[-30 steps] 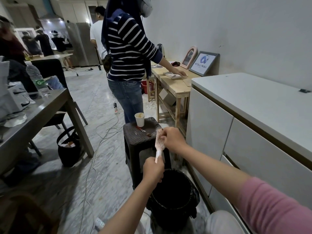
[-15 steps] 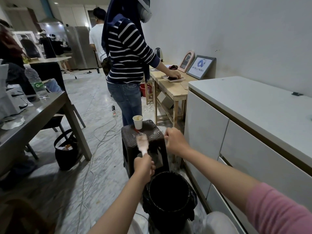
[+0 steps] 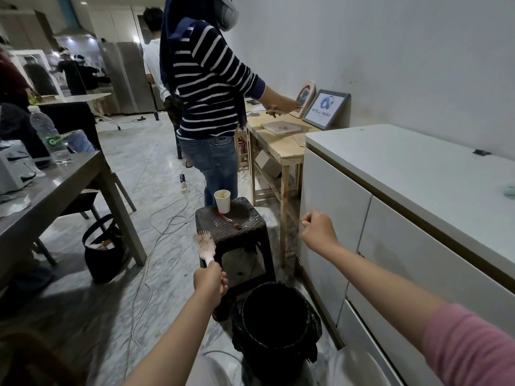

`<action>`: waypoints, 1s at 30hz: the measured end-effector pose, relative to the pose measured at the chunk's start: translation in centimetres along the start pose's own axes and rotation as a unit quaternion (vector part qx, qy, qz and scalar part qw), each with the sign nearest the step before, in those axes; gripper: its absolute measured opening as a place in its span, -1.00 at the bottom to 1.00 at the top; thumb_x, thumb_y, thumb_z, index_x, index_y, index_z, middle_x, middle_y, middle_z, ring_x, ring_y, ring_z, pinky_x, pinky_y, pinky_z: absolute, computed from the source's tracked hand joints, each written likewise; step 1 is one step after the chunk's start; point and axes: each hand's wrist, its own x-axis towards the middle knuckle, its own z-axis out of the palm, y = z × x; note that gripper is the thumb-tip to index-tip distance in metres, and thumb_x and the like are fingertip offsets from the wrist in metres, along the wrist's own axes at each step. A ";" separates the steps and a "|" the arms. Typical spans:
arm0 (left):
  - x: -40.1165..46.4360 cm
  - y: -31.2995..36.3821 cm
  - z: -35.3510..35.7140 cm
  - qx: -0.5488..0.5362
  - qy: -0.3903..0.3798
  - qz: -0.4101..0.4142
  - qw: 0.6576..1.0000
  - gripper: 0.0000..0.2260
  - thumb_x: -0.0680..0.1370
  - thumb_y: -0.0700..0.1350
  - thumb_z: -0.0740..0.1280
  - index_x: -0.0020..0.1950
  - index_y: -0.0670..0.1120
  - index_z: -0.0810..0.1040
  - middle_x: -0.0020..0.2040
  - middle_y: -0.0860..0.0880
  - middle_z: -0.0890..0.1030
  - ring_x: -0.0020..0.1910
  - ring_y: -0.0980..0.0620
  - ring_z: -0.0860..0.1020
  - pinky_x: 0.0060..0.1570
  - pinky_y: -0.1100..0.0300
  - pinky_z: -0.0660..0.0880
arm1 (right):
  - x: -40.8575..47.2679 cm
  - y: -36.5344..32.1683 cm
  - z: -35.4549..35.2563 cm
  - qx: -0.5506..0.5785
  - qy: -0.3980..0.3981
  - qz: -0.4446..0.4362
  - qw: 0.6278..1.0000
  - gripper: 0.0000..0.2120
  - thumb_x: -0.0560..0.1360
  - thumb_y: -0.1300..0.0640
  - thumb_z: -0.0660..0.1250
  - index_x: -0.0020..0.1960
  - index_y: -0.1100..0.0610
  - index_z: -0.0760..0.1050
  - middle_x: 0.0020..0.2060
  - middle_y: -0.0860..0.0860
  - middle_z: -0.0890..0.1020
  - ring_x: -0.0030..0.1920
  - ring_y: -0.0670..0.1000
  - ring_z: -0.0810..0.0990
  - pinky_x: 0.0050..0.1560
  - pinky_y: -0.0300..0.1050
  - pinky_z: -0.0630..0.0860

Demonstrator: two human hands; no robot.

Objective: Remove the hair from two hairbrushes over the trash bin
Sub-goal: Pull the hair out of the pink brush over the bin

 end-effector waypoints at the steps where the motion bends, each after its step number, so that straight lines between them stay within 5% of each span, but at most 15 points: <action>1: 0.0 -0.1 0.0 0.003 0.001 0.002 1.000 -0.84 0.61 -0.20 0.10 -0.06 -0.23 0.42 -0.36 -0.11 0.40 -0.49 0.01 0.31 -0.49 0.21 0.25 | 0.0 0.2 0.1 0.003 -0.001 0.007 1.000 -0.92 0.46 0.38 0.25 -0.11 0.28 0.51 -0.10 0.18 0.56 -0.09 0.12 0.53 -0.11 -0.01 0.49; 9: -1.2 -0.1 1.0 0.028 -0.027 0.021 0.999 -0.77 0.64 -0.09 0.14 -0.05 -0.23 0.45 -0.35 -0.11 0.41 -0.49 0.00 0.31 -0.49 0.22 0.23 | -0.1 1.1 1.1 0.004 -0.018 0.024 1.000 -0.81 0.44 0.38 0.25 -0.06 0.29 0.62 -0.06 0.18 0.65 0.02 0.14 0.59 -0.01 -0.11 0.50; 15: -2.2 -0.1 1.7 0.067 -0.060 0.041 0.995 -0.77 0.63 -0.11 0.15 -0.08 -0.24 0.47 -0.36 -0.10 0.43 -0.50 0.00 0.33 -0.49 0.23 0.23 | -0.9 0.8 2.0 0.026 -0.089 0.050 0.994 -0.55 0.43 0.45 0.21 0.28 0.23 0.52 0.24 0.14 0.57 0.27 0.09 0.52 0.26 -0.15 0.44; 19: -2.8 0.0 1.9 0.075 -0.081 0.047 0.993 -0.76 0.64 -0.09 0.14 -0.05 -0.23 0.48 -0.37 -0.09 0.42 -0.51 0.02 0.32 -0.50 0.27 0.20 | -1.1 0.6 2.1 0.059 -0.108 0.051 0.991 -0.41 0.37 0.46 0.18 0.36 0.14 0.46 0.29 0.10 0.53 0.28 0.07 0.51 0.26 -0.14 0.46; 30: -4.8 0.0 2.7 0.101 -0.129 0.051 0.985 -0.76 0.63 -0.09 0.13 -0.17 -0.16 0.43 -0.39 -0.06 0.38 -0.55 0.05 0.28 -0.55 0.34 0.20 | -1.1 -0.6 2.4 0.122 -0.082 0.048 0.988 -0.68 0.49 0.35 0.21 0.20 0.19 0.55 0.02 0.10 0.61 0.09 0.07 0.58 0.20 -0.04 0.53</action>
